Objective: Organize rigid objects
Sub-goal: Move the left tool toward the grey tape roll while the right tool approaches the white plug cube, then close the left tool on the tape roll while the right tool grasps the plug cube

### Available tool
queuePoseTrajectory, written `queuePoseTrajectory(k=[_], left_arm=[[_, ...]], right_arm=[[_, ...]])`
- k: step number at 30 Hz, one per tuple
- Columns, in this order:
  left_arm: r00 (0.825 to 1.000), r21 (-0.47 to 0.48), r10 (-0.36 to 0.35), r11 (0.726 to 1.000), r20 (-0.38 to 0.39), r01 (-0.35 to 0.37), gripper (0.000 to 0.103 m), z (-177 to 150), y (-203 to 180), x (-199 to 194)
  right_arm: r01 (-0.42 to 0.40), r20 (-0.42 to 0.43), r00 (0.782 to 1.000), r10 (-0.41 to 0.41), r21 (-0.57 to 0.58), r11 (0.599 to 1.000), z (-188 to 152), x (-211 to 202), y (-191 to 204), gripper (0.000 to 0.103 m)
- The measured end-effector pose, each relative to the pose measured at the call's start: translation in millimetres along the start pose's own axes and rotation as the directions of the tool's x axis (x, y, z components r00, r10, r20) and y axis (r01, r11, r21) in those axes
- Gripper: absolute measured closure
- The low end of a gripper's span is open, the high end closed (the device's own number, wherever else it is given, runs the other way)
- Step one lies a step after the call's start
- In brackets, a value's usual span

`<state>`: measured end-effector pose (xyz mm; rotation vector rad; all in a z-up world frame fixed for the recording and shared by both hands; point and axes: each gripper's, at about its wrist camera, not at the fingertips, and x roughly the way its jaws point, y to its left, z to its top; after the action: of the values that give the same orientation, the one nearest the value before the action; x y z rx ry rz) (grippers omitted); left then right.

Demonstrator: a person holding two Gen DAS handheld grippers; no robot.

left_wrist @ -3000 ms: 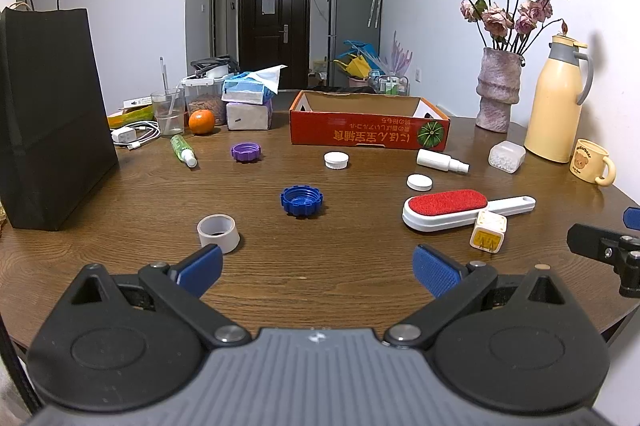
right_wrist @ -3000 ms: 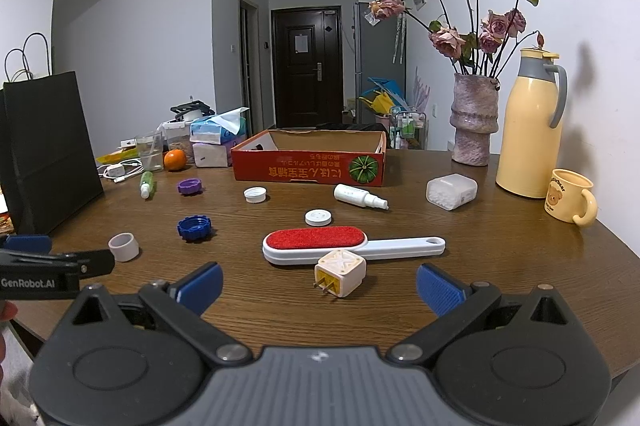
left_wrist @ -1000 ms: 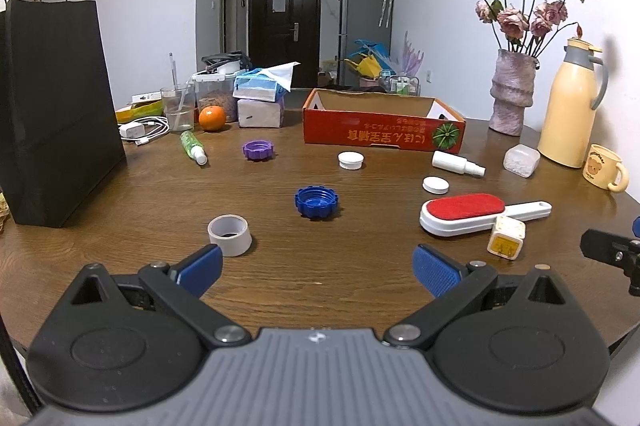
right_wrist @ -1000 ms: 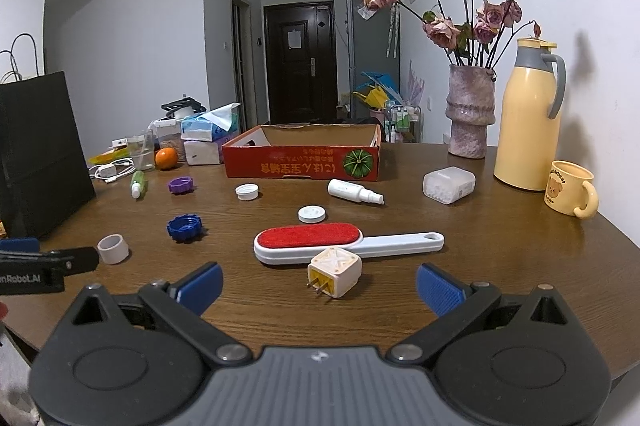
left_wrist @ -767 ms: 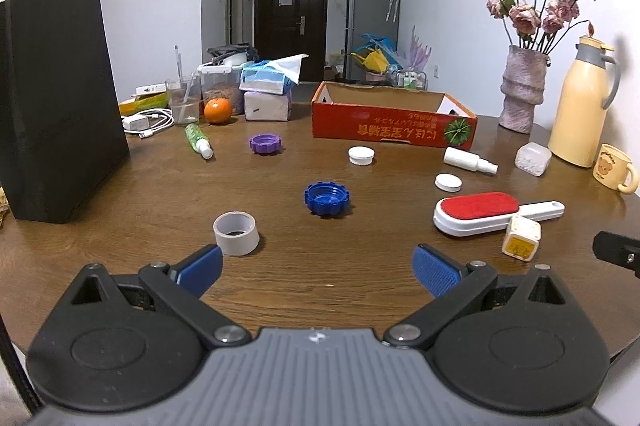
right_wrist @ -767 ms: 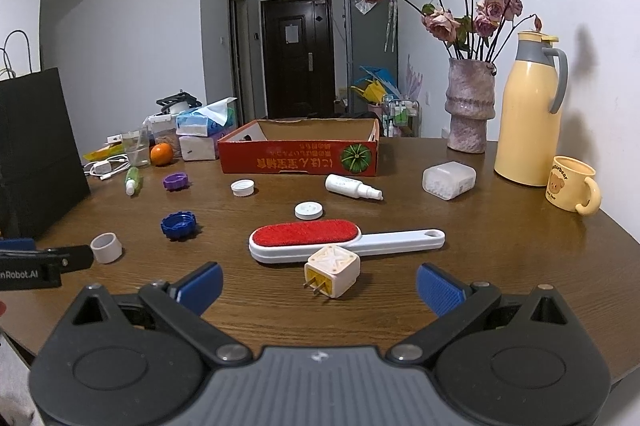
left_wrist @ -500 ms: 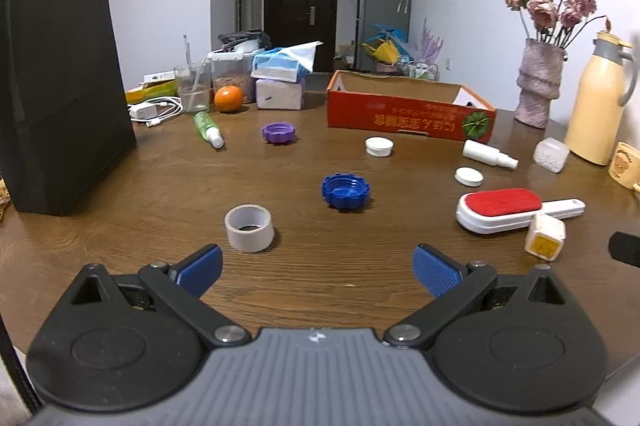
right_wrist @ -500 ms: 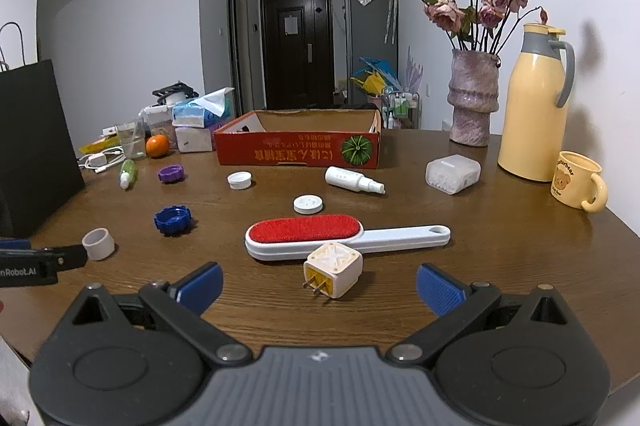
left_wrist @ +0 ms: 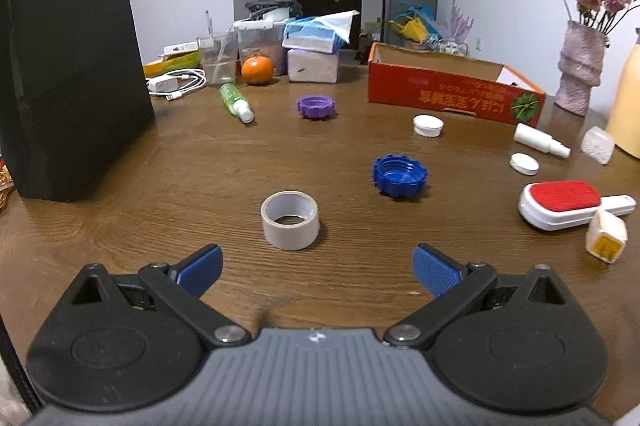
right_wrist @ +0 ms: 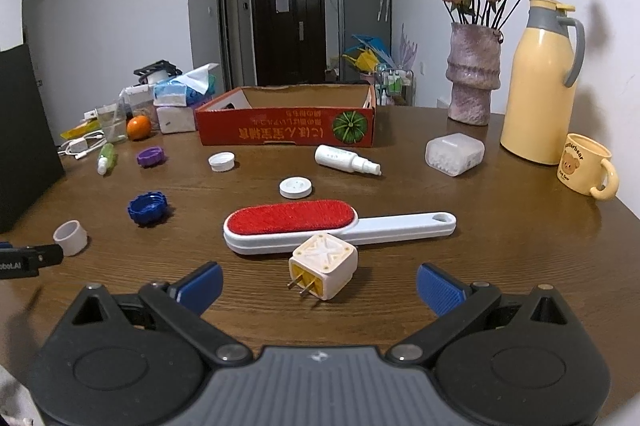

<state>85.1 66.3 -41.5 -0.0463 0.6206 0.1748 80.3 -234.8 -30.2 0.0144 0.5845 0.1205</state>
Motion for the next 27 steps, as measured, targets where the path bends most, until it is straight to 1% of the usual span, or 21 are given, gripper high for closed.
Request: queuePoseTrajectory(k=[11,19,21,23,25,27], left_arm=[[0.998,-0.006,0.031,1.0,-0.051,-0.031,0.0,8,9,42],[0.996,0.005,0.07,0.998,-0.05,-0.069,0.0,12,14,61],[0.996,0.001,0.074,0.997,-0.051,-0.074,0.004,14,16,65],[0.996,-0.002,0.076,0.997,-0.051,-0.076,0.006,15,18,68],[0.996,-0.002,0.078,0.997,-0.05,-0.079,0.013,15,19,69],[0.996,-0.005,0.069,0.998,-0.053,-0.069,0.026,16,19,69]], right_arm=[[0.027,-0.058,0.998,-0.027,-0.005,1.0,6,40,-3,0.0],[0.026,-0.094,0.995,-0.027,-0.009,1.0,8,66,-1,0.0],[0.024,-0.1,0.995,-0.025,-0.011,1.0,9,71,-1,0.0],[0.023,-0.104,0.994,-0.024,-0.011,1.0,9,75,0,0.0],[0.02,-0.107,0.994,-0.021,-0.012,1.0,9,78,1,0.0],[0.018,-0.108,0.994,-0.019,-0.013,1.0,9,80,1,0.0]])
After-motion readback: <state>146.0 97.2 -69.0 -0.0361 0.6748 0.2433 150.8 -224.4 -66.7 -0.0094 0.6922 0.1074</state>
